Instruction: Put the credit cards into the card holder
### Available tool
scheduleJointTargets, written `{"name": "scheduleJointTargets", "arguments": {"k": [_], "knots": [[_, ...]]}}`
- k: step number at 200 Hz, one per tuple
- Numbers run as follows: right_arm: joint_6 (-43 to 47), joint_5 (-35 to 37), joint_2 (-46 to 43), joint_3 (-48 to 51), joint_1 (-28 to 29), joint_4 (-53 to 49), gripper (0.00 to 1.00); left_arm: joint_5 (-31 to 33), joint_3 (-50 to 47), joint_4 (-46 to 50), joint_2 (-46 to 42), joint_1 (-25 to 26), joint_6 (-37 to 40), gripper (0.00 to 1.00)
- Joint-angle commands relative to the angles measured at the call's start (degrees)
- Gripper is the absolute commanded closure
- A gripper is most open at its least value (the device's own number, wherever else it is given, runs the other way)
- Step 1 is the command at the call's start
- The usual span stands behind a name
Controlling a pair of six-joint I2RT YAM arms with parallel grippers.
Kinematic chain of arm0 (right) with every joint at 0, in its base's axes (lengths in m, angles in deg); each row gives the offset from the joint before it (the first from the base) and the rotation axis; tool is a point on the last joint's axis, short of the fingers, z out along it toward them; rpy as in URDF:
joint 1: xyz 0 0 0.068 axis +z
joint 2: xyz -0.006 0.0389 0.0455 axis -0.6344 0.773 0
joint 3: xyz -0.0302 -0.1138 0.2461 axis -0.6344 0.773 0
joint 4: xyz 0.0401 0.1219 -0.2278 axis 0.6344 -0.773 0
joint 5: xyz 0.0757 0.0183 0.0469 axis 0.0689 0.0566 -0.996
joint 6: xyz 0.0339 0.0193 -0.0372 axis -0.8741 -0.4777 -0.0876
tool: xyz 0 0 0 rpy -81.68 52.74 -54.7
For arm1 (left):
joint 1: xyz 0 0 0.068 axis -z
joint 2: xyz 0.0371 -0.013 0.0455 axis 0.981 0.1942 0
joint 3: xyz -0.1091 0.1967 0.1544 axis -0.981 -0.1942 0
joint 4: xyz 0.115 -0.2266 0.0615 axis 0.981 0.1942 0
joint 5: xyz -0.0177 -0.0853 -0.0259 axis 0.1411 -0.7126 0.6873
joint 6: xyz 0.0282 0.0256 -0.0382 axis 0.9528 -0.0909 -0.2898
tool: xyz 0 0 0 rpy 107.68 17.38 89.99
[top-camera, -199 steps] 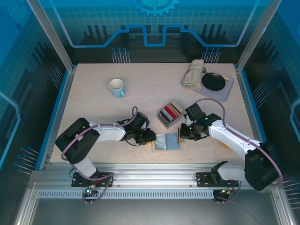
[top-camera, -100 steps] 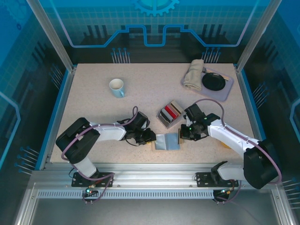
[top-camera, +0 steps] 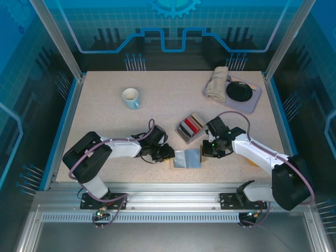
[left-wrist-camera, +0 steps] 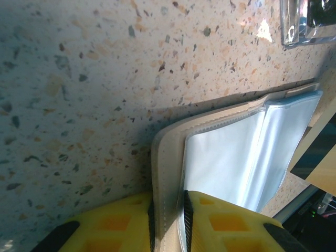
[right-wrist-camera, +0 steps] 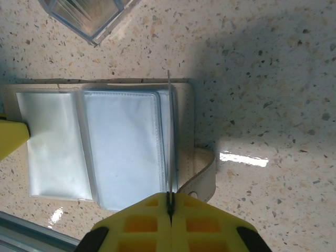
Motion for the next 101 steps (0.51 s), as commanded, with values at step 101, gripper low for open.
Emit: {"name": "scheduleJointTargets", "arguments": {"k": [101], "knots": [[-2.4, -10.0, -0.9, -1.6, 0.7, 4.2, 0.99, -0.1, 1.0, 2.5, 1.5, 0.3, 1.0, 0.76]]}}
